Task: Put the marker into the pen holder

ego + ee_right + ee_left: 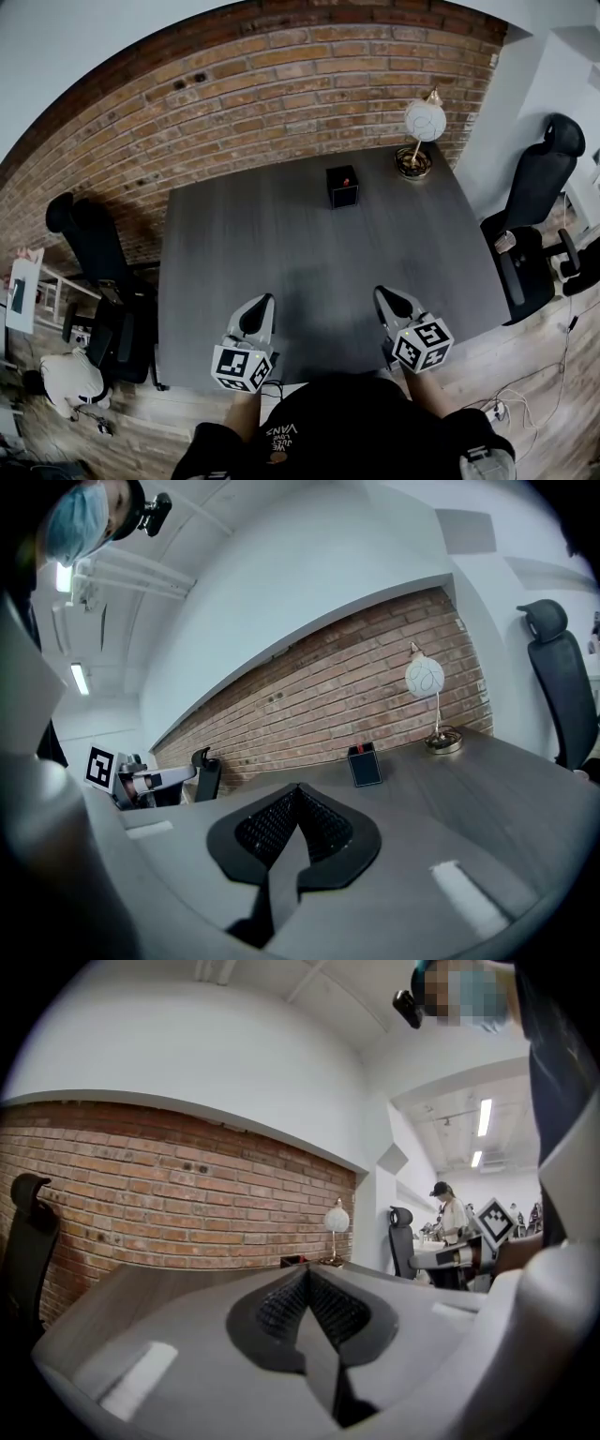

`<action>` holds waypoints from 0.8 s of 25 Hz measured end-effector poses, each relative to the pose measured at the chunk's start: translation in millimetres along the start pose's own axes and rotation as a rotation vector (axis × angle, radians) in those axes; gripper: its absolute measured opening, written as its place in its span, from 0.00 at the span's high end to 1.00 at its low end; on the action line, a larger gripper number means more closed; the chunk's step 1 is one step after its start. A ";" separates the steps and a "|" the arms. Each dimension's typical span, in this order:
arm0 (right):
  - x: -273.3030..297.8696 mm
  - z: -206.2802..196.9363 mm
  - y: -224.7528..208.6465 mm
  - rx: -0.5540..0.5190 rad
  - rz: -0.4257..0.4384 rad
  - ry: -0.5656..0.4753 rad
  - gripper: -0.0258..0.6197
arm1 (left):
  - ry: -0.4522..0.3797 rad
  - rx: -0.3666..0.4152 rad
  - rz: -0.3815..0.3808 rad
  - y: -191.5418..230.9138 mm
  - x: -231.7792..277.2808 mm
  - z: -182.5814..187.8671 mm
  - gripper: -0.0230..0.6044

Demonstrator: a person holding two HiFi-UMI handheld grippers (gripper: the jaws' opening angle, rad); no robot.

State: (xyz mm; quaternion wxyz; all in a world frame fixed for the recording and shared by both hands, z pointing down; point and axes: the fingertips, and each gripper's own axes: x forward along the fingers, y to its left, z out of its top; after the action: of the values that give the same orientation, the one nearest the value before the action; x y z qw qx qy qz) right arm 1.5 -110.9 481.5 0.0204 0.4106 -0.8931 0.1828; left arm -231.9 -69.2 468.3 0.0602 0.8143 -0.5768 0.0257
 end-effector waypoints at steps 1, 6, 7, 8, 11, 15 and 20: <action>0.5 -1.6 1.4 0.001 0.001 0.004 0.96 | -0.001 -0.001 0.002 0.5 -1.2 -0.6 0.88; 1.3 -9.2 5.9 0.000 -0.001 0.022 0.96 | 0.003 -0.005 0.004 -0.3 -6.2 -5.3 0.88; 1.9 -10.4 6.5 -0.003 -0.002 0.026 0.96 | 0.005 -0.007 0.005 0.2 -7.3 -6.6 0.88; 2.4 -11.5 7.2 -0.007 -0.003 0.031 0.96 | 0.007 -0.010 0.007 0.7 -8.4 -8.1 0.88; 3.0 -13.7 9.0 -0.020 -0.008 0.042 0.96 | 0.013 -0.019 0.013 2.7 -11.3 -11.9 0.88; 4.1 -12.4 10.3 -0.030 -0.007 0.047 0.96 | 0.013 -0.023 0.016 3.7 -12.0 -12.8 0.88; 6.5 -10.1 10.2 -0.034 -0.005 0.048 0.96 | 0.017 -0.024 0.010 3.3 -9.7 -12.5 0.88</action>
State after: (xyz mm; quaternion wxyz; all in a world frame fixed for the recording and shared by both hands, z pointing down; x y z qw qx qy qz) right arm -11.5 -106.1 489.0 0.0494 0.4078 -0.8943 0.1773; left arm -237.9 -59.6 479.9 0.0745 0.8102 -0.5808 0.0258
